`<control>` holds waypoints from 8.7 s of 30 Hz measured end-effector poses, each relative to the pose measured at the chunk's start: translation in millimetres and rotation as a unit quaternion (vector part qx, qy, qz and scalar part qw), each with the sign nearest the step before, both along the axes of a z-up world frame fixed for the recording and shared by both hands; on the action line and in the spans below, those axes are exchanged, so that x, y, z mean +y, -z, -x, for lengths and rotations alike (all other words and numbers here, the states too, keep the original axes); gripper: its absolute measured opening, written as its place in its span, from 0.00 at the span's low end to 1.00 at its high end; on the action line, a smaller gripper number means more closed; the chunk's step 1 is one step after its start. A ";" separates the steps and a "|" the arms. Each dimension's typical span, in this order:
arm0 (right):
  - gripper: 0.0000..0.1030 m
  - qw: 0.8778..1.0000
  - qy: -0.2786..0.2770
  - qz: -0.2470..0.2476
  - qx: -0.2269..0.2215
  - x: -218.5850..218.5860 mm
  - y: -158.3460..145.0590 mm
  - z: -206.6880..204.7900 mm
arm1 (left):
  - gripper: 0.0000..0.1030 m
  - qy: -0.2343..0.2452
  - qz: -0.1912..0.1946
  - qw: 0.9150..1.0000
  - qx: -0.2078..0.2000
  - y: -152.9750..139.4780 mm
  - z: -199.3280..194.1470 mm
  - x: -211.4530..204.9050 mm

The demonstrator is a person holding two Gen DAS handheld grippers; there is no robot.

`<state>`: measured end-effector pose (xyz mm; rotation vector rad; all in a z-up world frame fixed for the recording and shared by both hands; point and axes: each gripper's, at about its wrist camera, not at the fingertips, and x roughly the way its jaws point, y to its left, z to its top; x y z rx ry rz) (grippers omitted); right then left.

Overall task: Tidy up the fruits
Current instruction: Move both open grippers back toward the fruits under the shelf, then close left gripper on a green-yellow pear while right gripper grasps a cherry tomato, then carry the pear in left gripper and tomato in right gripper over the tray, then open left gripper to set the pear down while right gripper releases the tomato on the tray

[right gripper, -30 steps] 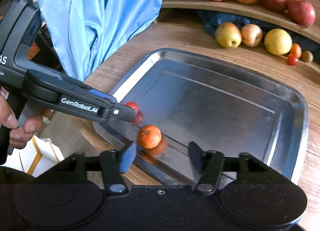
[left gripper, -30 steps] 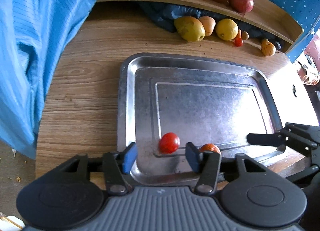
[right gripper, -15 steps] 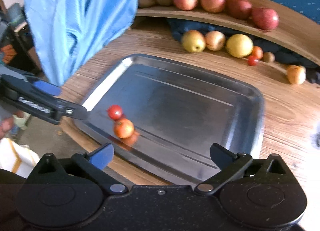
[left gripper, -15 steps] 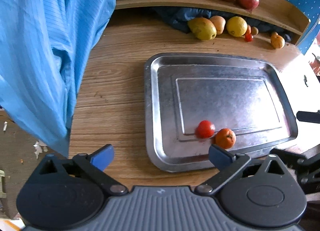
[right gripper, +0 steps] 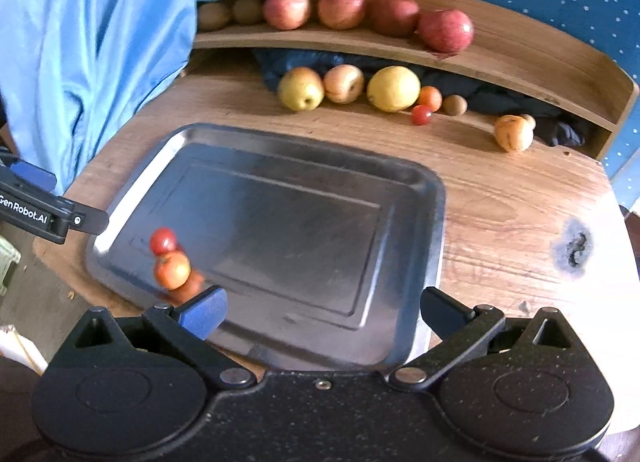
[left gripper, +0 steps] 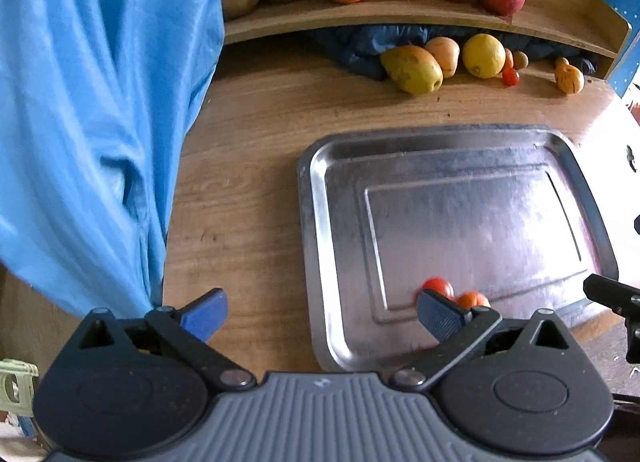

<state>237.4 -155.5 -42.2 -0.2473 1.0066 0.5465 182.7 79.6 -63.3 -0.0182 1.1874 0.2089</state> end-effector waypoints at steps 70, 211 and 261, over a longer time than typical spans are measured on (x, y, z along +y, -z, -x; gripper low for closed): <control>0.70 0.994 0.100 0.019 -0.036 31.5 47.2 -203.1 | 0.99 0.057 0.139 0.988 -0.038 53.8 -223.7 0.4; 0.28 0.994 -0.079 -0.054 0.053 -1.5 27.9 -2.2 | 0.61 0.034 0.154 0.987 -0.028 44.3 -28.4 -59.4; 0.99 1.000 0.014 0.005 -0.007 -25.9 -6.7 -1.6 | 0.99 0.059 0.043 0.997 0.013 -1.3 -5.1 -14.8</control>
